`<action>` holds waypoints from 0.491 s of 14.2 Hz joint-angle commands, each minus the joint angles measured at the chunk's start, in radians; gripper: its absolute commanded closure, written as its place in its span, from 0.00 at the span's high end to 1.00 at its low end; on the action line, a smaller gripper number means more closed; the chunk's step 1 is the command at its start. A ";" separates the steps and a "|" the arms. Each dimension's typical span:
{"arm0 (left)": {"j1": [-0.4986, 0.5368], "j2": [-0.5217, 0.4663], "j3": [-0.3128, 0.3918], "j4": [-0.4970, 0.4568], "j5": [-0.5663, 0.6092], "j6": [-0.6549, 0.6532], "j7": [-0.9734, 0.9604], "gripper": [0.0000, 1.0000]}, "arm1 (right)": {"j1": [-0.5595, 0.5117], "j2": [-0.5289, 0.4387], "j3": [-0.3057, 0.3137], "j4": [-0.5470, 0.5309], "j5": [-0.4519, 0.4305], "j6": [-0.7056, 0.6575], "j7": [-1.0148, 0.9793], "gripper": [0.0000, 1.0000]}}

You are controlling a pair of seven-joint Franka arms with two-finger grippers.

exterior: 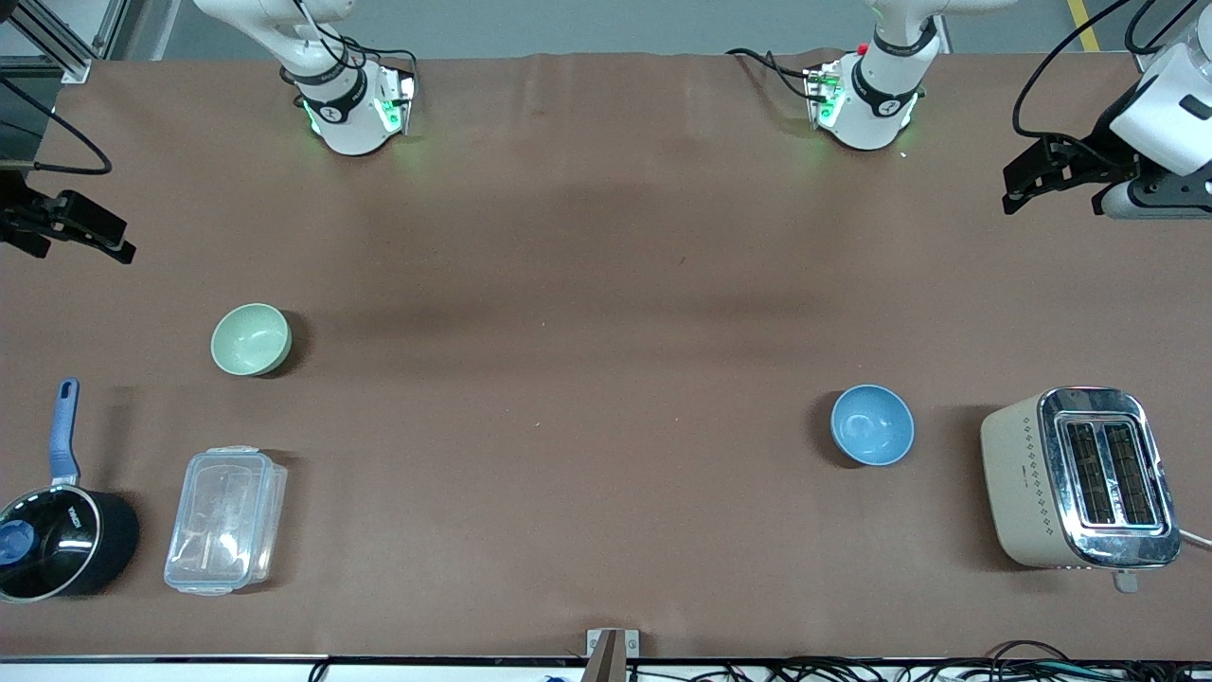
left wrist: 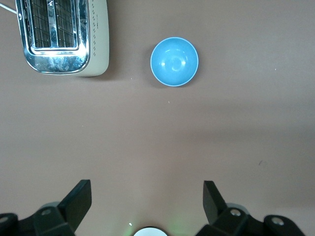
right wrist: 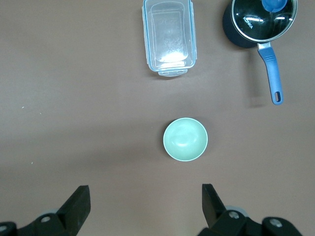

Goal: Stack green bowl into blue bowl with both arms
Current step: 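Reach the left gripper to the blue bowl while the right reaches the green bowl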

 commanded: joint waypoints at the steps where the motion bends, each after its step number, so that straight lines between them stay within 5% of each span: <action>1: -0.002 0.030 0.006 0.029 -0.010 0.001 -0.006 1.00 | -0.005 -0.007 0.001 -0.008 0.001 0.000 0.003 1.00; 5: 0.001 0.128 0.008 0.066 0.003 0.020 0.003 1.00 | -0.005 -0.005 0.000 -0.008 0.001 -0.004 0.004 1.00; 7: 0.007 0.181 0.010 0.021 0.004 0.167 -0.005 1.00 | -0.005 -0.003 0.000 -0.008 0.001 -0.004 0.004 1.00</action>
